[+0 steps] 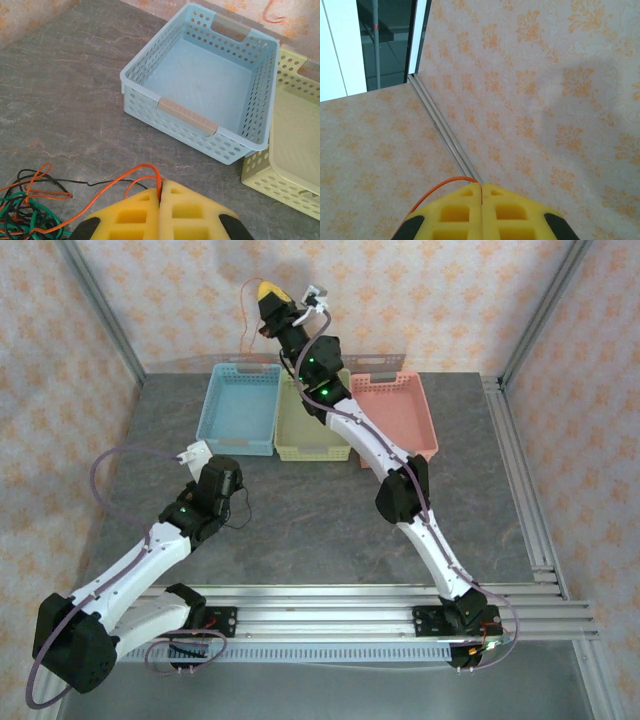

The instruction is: Untangle the cables

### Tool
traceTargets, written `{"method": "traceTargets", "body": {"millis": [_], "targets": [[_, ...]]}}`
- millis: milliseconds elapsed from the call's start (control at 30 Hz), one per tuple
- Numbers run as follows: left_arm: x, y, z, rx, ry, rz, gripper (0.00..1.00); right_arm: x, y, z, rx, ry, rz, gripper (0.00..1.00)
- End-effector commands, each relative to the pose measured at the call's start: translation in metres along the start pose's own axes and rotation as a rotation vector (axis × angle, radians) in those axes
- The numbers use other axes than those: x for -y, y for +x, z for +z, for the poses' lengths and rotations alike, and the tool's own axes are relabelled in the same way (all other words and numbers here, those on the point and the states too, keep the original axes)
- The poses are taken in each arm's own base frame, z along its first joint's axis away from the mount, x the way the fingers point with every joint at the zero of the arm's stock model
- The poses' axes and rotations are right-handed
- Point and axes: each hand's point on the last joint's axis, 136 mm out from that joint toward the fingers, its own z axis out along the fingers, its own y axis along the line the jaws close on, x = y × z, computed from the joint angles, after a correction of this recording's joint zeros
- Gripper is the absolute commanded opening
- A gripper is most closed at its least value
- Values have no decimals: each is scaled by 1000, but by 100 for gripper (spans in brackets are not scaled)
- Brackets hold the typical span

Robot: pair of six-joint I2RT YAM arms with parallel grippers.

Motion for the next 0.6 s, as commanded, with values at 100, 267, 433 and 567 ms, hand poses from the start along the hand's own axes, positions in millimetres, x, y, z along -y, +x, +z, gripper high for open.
{"method": "traceTargets", "body": {"millis": [100, 267, 433, 567], "targets": [[5, -14, -4, 31, 14, -13, 0, 61, 78, -27, -94, 80, -48, 0], [7, -13, -2, 23, 18, -10, 0, 104, 152, -62, -261, 119, -34, 0], [7, -13, -2, 23, 19, -10, 0, 127, 188, -89, -366, 167, -33, 0], [7, -13, -2, 23, 19, -10, 0, 119, 189, -91, -405, 146, -48, 0]]}}
